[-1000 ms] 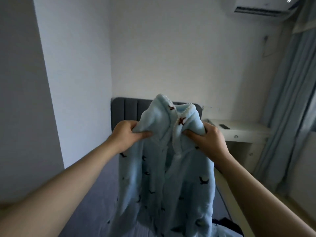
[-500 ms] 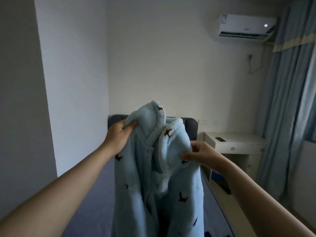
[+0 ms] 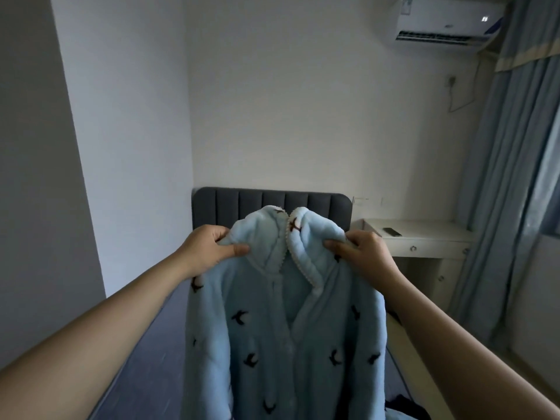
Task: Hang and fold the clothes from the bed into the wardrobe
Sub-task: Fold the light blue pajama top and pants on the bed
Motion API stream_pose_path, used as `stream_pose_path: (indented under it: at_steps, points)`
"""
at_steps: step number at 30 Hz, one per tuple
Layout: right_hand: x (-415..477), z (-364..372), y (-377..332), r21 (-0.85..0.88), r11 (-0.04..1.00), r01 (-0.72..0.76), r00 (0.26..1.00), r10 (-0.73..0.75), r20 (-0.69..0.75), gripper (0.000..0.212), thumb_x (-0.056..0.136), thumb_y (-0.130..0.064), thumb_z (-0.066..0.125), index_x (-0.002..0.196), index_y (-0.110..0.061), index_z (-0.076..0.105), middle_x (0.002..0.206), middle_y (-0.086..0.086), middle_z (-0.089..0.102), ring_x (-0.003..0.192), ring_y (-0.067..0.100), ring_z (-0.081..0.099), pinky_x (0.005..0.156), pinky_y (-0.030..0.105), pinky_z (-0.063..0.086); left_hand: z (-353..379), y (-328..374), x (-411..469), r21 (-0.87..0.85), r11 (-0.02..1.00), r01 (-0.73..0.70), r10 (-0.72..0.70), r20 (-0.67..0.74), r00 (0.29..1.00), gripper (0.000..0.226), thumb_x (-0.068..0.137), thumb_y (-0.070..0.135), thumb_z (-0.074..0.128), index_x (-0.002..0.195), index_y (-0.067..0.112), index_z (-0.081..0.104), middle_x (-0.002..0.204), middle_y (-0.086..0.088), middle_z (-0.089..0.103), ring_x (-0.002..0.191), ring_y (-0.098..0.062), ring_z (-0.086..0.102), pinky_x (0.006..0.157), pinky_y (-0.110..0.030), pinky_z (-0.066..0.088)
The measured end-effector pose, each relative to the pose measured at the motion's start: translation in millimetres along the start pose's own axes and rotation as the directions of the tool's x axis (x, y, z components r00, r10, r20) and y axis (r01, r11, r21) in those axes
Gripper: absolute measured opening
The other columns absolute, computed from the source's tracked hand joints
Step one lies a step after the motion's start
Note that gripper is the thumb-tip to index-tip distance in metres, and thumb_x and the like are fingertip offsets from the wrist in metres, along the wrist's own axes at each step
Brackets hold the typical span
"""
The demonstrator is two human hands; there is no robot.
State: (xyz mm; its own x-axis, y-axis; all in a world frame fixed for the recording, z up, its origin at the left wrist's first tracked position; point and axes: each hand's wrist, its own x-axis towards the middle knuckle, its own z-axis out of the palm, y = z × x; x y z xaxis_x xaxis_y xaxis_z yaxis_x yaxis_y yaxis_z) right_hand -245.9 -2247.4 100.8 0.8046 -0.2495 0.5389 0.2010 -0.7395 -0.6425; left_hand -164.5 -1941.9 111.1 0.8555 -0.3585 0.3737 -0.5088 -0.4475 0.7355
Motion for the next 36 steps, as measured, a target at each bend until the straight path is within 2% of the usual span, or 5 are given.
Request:
stream_pose_path:
  at_steps: [4, 12, 18, 27, 36]
  points:
    - [8, 1, -4, 0.02, 0.994, 0.107, 0.988, -0.104, -0.114, 0.046, 0.074, -0.048, 0.075, 0.054, -0.015, 0.051, 0.055, -0.015, 0.055, 0.05, 0.006, 0.043, 0.049, 0.02, 0.033, -3, -4, -1, 0.053, 0.996, -0.07, 0.071, -0.015, 0.997, 0.032, 0.071, 0.053, 0.075, 0.064, 0.026, 0.06, 0.054, 0.014, 0.054, 0.05, 0.002, 0.049, 0.048, -0.013, 0.035]
    - [-4, 9, 33, -0.1, 0.995, 0.012, 0.975, 0.01, 0.222, 0.058, 0.06, -0.063, 0.078, 0.046, -0.015, 0.048, 0.042, -0.01, 0.038, 0.042, 0.005, 0.033, 0.042, 0.018, 0.026, 8, -47, -10, 0.341, 0.94, -0.002, -0.021, 0.065, 0.998, 0.041, 0.072, 0.049, 0.076, 0.056, 0.022, 0.05, 0.052, 0.011, 0.048, 0.052, -0.005, 0.044, 0.05, -0.024, 0.032]
    - [-18, 5, 48, -0.128, 0.976, -0.176, 0.805, 0.218, 0.552, 0.049, 0.065, -0.057, 0.081, 0.036, -0.027, 0.055, 0.038, -0.015, 0.043, 0.037, -0.002, 0.041, 0.038, 0.01, 0.027, 21, -48, -29, 0.482, 0.874, 0.055, -0.021, -0.076, 0.997, 0.03, 0.086, 0.056, 0.057, 0.062, 0.041, 0.046, 0.066, 0.012, 0.051, 0.062, -0.008, 0.048, 0.052, -0.026, 0.031]
    - [-47, 4, 91, 0.046, 0.987, -0.155, 0.933, 0.131, 0.336, 0.044, 0.085, -0.045, 0.068, 0.058, -0.013, 0.054, 0.052, -0.005, 0.043, 0.05, 0.009, 0.04, 0.049, 0.024, 0.031, 42, -68, -55, 0.151, 0.975, 0.16, -0.167, 0.032, 0.985, 0.052, 0.072, 0.047, 0.077, 0.06, 0.019, 0.036, 0.053, 0.01, 0.03, 0.051, -0.008, 0.031, 0.054, -0.028, 0.024]
    - [-60, -17, 103, -0.212, 0.966, 0.151, 0.903, -0.047, 0.426, 0.063, 0.068, -0.077, 0.061, 0.055, -0.016, 0.055, 0.049, -0.008, 0.043, 0.046, 0.007, 0.038, 0.046, 0.025, 0.033, 47, -68, -88, 0.464, 0.848, 0.257, -0.209, -0.152, 0.966, 0.062, 0.069, 0.056, 0.076, 0.048, 0.017, 0.032, 0.048, 0.003, 0.033, 0.048, -0.015, 0.032, 0.049, -0.031, 0.022]
